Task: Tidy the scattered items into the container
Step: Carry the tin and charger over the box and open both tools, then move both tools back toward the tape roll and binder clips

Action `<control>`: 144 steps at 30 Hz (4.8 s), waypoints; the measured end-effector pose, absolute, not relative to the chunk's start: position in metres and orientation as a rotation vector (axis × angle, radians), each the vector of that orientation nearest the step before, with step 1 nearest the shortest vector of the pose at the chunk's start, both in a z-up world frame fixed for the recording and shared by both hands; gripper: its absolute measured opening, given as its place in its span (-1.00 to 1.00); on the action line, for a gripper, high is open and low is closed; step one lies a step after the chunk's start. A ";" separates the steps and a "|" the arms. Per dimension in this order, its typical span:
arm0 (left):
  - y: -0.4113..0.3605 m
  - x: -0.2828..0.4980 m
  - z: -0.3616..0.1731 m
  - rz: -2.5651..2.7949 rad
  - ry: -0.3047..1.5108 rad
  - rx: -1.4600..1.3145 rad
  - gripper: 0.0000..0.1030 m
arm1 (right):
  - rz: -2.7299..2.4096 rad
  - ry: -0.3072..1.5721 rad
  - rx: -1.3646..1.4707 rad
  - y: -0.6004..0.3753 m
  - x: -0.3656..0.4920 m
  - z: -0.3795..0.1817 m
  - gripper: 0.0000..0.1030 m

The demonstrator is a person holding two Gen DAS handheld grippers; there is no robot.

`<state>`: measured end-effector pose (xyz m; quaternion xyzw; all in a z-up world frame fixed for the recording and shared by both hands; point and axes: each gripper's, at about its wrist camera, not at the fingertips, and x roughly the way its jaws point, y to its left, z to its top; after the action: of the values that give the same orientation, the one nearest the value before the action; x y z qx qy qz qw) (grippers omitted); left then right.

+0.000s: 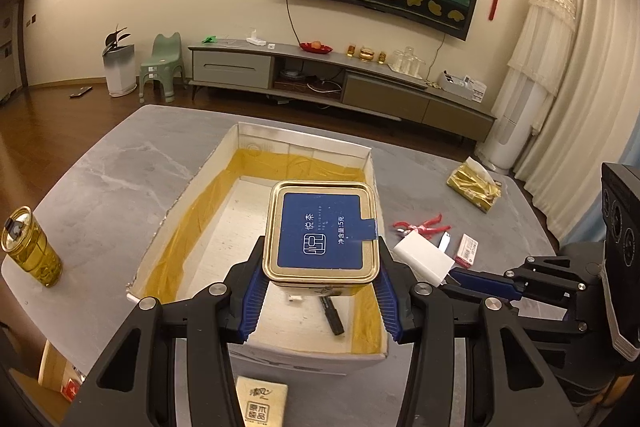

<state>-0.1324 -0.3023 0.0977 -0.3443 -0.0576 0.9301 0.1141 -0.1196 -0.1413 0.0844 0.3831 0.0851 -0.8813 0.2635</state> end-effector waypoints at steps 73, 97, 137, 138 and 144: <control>-0.310 -0.218 0.042 2.702 -0.050 -1.325 0.42 | -2.337 0.203 1.254 -0.171 -0.244 0.034 -0.62; -0.303 -0.160 0.074 2.700 -0.056 -1.255 0.42 | -2.328 0.200 1.234 -0.157 -0.181 0.052 -0.62; -0.157 -0.103 0.063 2.466 0.092 -1.237 0.42 | -2.470 -0.113 1.260 0.015 -0.093 0.040 -0.56; -0.152 -0.104 0.060 2.458 0.095 -1.242 0.42 | -2.476 -0.118 1.267 0.021 -0.094 0.037 -0.56; -0.122 -0.118 0.039 2.414 0.128 -1.275 0.42 | -2.504 -0.147 1.324 0.050 -0.102 0.013 -0.56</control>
<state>-0.1179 -0.1217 0.0389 -0.4569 0.0457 0.8649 0.2027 -0.1018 0.0500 0.0134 0.4613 -0.0513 -0.8726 0.1519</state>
